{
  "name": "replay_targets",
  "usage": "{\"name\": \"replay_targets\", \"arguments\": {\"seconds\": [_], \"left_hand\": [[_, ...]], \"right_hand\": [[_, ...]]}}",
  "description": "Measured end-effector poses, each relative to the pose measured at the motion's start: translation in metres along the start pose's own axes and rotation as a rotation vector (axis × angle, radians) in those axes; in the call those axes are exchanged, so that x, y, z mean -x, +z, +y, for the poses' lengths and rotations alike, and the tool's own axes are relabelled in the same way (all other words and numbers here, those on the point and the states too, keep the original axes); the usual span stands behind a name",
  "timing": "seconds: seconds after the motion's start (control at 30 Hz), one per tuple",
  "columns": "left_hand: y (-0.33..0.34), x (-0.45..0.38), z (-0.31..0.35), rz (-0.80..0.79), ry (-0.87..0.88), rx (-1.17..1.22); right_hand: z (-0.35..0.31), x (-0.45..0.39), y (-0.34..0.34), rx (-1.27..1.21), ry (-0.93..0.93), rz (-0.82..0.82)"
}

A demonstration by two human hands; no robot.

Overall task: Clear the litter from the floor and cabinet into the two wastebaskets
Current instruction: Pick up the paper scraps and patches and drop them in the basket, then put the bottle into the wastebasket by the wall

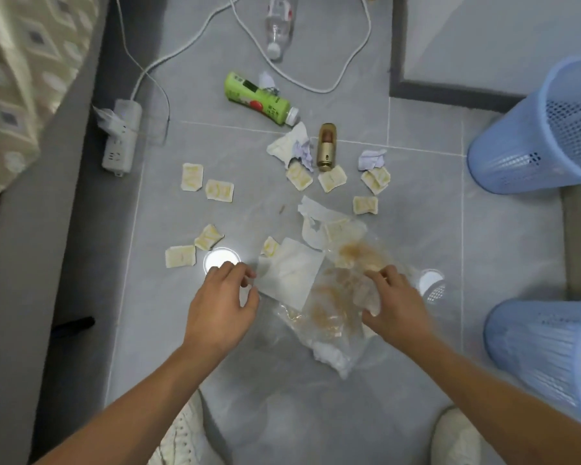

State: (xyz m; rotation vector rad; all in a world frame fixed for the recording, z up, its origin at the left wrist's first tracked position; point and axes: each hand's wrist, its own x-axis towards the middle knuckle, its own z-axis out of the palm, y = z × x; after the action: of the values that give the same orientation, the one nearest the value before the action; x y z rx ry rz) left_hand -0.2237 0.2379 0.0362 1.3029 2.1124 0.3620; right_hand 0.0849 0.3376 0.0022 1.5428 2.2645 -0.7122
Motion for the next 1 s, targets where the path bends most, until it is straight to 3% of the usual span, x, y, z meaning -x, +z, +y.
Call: {"name": "replay_targets", "arguments": {"seconds": [0.3,0.5,0.63,0.83,1.0], "left_hand": [[-0.054,-0.099,0.092,-0.033,0.016,0.109],[0.008,-0.237,0.156,-0.037,0.047,0.023],[0.07,-0.3,0.184,-0.088,-0.022,-0.106],[0.125,-0.329,0.177,-0.022,-0.066,-0.252],[0.119,-0.325,0.192,-0.029,-0.132,-0.172]], "right_hand": [[-0.063,-0.064,-0.109,-0.137,-0.038,0.148],[-0.011,-0.145,-0.124,-0.187,-0.051,0.211],[0.031,-0.177,-0.12,-0.188,-0.094,0.257],[0.066,-0.206,-0.112,-0.188,-0.099,0.271],[0.078,-0.208,-0.125,-0.259,-0.065,0.3]]}}
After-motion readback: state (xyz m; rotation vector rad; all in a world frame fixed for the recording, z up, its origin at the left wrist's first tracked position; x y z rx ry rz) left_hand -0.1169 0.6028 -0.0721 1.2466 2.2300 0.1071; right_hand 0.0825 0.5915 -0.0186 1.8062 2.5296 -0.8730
